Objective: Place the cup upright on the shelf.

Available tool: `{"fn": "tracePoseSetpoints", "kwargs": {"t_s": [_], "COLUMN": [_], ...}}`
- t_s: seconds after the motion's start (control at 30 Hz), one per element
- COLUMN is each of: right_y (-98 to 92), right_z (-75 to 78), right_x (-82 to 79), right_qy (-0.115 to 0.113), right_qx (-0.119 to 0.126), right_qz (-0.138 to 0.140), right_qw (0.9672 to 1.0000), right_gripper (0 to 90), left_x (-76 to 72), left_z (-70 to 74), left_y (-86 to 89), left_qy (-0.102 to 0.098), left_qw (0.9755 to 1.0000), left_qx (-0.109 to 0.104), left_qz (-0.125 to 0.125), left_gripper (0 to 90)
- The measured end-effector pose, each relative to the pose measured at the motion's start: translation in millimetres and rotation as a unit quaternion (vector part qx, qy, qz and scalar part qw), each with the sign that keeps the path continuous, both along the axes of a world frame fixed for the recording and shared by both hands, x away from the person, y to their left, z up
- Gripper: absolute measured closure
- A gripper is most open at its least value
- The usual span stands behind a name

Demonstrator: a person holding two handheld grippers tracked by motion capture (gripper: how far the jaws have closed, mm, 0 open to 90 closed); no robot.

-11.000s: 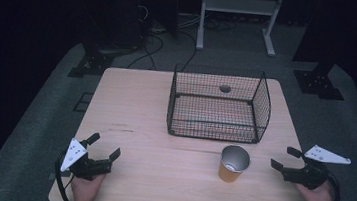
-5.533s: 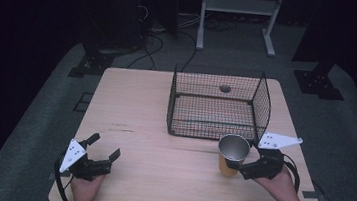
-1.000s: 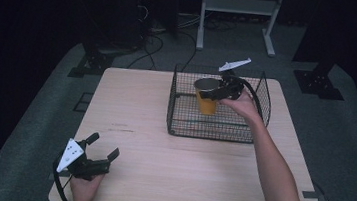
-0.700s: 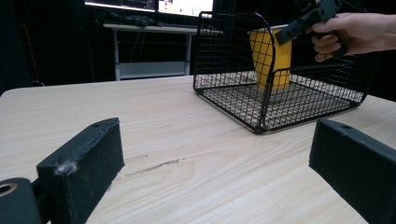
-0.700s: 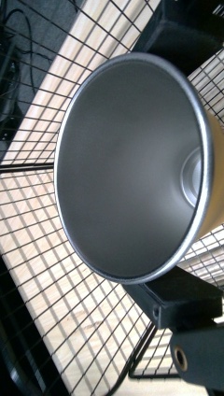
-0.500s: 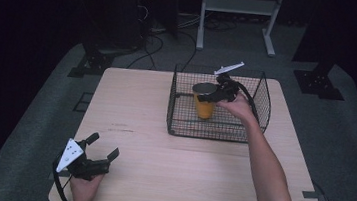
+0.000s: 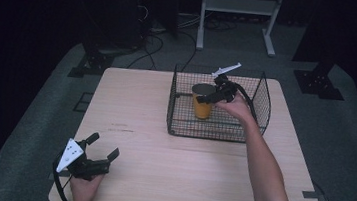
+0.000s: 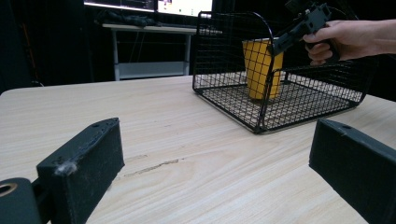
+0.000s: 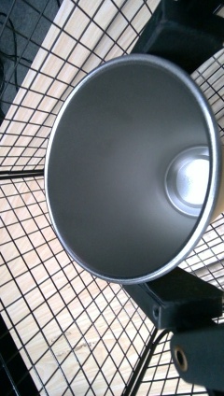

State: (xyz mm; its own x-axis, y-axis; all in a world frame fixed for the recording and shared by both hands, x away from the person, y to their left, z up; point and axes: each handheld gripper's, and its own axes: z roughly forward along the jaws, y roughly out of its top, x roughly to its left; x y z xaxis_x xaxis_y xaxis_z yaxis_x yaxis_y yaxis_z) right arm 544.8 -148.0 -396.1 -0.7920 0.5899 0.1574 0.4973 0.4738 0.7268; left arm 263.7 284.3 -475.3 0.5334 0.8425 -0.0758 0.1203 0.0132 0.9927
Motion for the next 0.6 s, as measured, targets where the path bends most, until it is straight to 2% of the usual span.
{"fn": "tracePoseSetpoints", "kwargs": {"t_s": [0.23,0.6], "right_y": [0.1,6.4], "right_z": [0.6,3.6], "right_x": [-1.8,-8.8], "right_qy": [-0.002,-0.016], "right_qx": [-0.007,-0.032], "right_qz": [0.002,0.009], "right_qw": [1.0,0.9993], "right_gripper": [11.8,10.5], "left_x": [0.0,-0.2], "left_z": [0.0,0.0], "left_y": [-0.3,-1.3], "left_qy": [0.001,0.0], "left_qw": [1.0,1.0], "left_qx": [0.003,0.005], "left_qz": [-0.001,-0.002], "left_gripper": [2.4,2.4]}}
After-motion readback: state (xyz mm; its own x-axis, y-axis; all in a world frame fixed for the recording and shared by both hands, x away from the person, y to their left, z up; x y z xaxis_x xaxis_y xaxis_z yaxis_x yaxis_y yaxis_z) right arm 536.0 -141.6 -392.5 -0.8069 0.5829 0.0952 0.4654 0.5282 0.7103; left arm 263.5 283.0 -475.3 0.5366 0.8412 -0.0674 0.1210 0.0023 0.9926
